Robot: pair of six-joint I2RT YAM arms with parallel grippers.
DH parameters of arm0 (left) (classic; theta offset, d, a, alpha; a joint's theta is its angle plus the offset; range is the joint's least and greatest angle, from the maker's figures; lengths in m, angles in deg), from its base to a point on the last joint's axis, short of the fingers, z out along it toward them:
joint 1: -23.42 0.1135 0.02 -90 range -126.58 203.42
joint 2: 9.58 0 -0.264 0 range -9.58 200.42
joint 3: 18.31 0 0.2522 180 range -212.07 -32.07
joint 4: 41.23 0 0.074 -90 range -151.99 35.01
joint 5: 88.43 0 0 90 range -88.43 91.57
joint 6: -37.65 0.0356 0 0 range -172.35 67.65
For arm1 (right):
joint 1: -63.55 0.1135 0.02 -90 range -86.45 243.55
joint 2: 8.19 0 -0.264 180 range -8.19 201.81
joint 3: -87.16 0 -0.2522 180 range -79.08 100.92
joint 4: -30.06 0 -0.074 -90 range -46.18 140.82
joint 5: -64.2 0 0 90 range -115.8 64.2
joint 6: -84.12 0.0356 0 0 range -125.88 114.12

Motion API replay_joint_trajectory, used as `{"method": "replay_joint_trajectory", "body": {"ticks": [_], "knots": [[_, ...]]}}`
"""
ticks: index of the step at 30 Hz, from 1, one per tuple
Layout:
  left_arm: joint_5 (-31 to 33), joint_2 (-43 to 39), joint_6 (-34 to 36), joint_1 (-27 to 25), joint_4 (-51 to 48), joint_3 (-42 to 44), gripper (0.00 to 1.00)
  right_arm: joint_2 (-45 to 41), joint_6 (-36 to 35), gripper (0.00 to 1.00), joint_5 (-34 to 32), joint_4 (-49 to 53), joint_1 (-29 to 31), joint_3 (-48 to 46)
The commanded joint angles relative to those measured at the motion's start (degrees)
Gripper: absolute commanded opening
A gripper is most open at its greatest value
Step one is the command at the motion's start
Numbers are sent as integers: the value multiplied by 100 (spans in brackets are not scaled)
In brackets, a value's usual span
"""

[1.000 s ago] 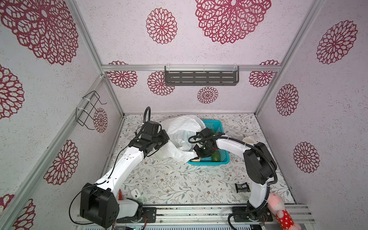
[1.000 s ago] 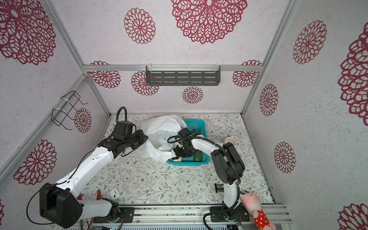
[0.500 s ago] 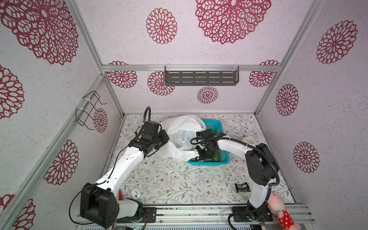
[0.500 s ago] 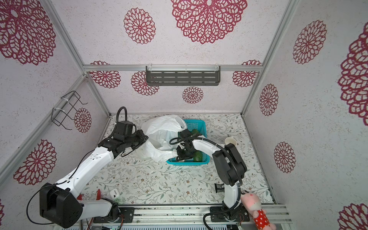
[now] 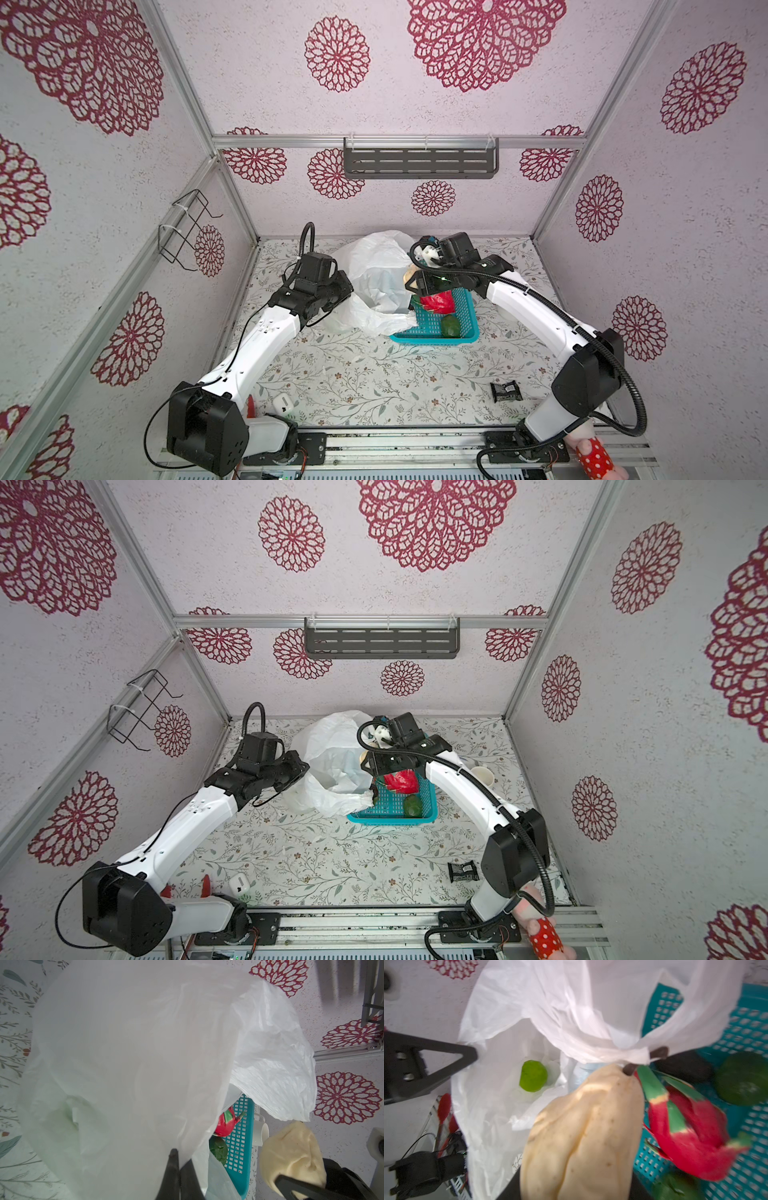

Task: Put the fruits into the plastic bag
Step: 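Carry the pale pear into the held-open bag and release it with the right gripper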

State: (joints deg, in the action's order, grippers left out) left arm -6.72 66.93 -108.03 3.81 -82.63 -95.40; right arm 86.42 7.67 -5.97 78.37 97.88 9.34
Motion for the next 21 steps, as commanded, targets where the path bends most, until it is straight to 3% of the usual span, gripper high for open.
{"method": "replay_joint_trajectory", "body": {"ticks": [1,14,15,18,21], "knots": [[8,31,9,-49,179,31,0,332,-132,32,580,-119,241,317],[-14,57,6,-156,215,-8,0,2400,-397,37,825,650,873,2180],[-13,48,8,-164,207,-5,0,2467,-426,40,795,721,883,2229],[-28,39,22,-171,197,-4,0,2464,-433,67,661,755,883,2161],[-137,14,163,-174,189,14,0,2281,-427,75,455,681,875,2003]]}}
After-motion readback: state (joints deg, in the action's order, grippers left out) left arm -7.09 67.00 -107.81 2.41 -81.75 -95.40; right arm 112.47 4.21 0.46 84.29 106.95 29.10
